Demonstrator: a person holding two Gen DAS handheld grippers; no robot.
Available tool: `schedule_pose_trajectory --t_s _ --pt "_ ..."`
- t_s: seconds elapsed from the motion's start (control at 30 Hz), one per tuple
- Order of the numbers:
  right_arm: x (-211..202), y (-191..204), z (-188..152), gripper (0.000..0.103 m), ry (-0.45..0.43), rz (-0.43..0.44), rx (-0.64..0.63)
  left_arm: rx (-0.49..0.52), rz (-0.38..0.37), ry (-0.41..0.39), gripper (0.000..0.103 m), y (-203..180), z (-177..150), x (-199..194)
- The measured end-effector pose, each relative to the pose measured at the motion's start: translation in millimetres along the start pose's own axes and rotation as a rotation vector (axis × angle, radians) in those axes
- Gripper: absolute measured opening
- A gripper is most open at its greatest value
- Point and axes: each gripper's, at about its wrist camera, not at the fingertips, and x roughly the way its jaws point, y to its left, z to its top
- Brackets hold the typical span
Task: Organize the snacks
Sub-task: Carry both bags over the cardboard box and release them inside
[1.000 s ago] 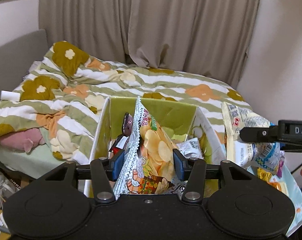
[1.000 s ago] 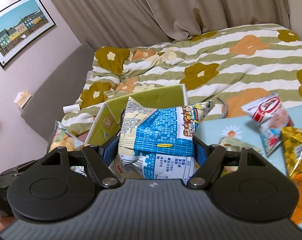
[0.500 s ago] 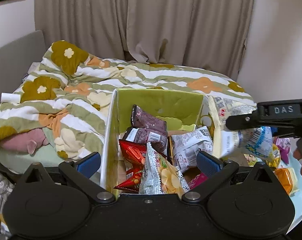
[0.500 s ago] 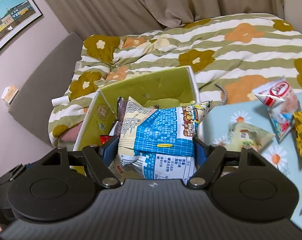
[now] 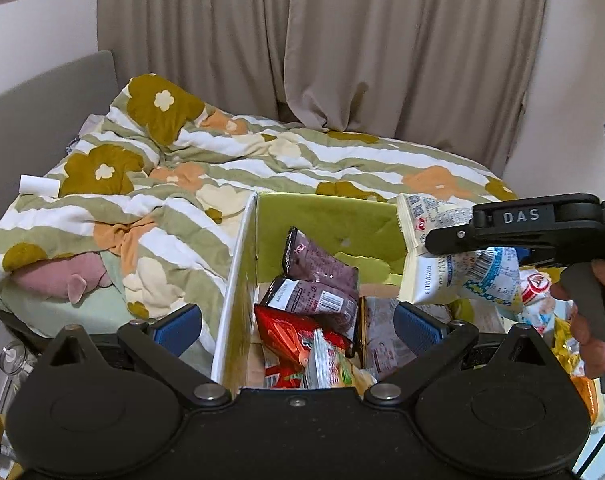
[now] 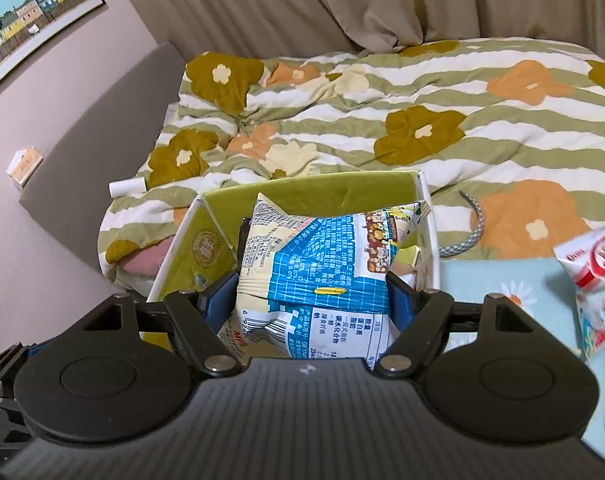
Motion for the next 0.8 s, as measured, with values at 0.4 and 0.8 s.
schedule_pose_trajectory --t_s 0.4,0.8 --pt "49 1 22 0.103 0.043 -0.017 -0.053 -0.023 0.013 0.039 0.103 4 10 28" --pt "39 2 10 0.103 -0.015 -0.040 -0.094 -0.033 0.005 0.050 0.103 0 5 24"
